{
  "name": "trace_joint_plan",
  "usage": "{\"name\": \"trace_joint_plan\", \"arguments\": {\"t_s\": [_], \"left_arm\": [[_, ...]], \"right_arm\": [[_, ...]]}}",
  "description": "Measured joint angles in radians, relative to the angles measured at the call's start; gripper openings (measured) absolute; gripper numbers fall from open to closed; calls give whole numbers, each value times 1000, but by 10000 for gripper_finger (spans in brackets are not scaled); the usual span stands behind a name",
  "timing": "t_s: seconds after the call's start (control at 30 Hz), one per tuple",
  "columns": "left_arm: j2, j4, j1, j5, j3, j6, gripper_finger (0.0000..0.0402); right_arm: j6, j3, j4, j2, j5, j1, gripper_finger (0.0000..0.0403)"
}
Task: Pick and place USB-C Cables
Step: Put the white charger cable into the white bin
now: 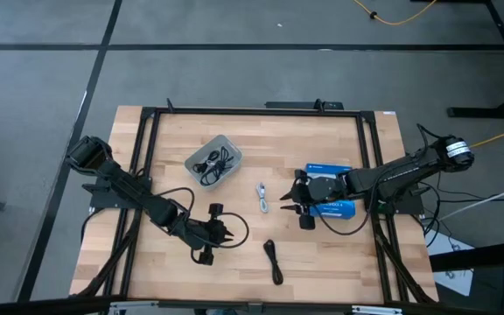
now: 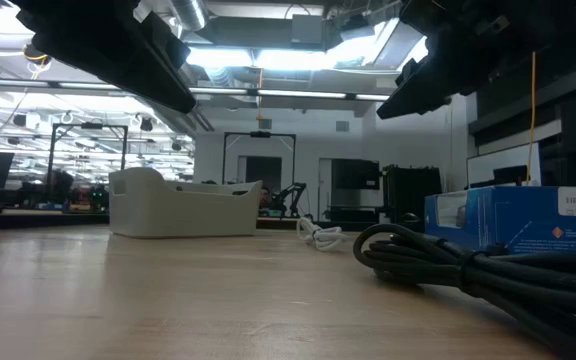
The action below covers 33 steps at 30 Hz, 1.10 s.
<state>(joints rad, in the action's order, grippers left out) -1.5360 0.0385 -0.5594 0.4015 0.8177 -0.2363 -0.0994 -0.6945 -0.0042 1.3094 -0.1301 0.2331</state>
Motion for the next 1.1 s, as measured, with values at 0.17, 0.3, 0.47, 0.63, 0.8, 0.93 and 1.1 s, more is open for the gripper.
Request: {"name": "trace_joint_plan", "arguments": {"t_s": [0.17,0.3,0.47,0.63,0.8,0.93,1.1], "left_arm": [[0,0,0,0,0,0,45],[0,0,0,0,0,0,45],[0,0,1,1,0,0,45],[0,0,1,1,0,0,45],[0,-2,0,0,0,0,45],[0,-3,0,0,0,0,45],[0,-3,0,0,0,0,45]], "right_arm": [[2,0,0,0,0,0,127],[40,-9,9,0,35,0,127],[80,-71,-5,3,102,1,127],[95,-131,-33,31,78,0,127],[25,-204,-119,80,22,-16,127],[30,-254,-204,118,39,-35,127],[71,-294,-276,169,80,-54,127]]}}
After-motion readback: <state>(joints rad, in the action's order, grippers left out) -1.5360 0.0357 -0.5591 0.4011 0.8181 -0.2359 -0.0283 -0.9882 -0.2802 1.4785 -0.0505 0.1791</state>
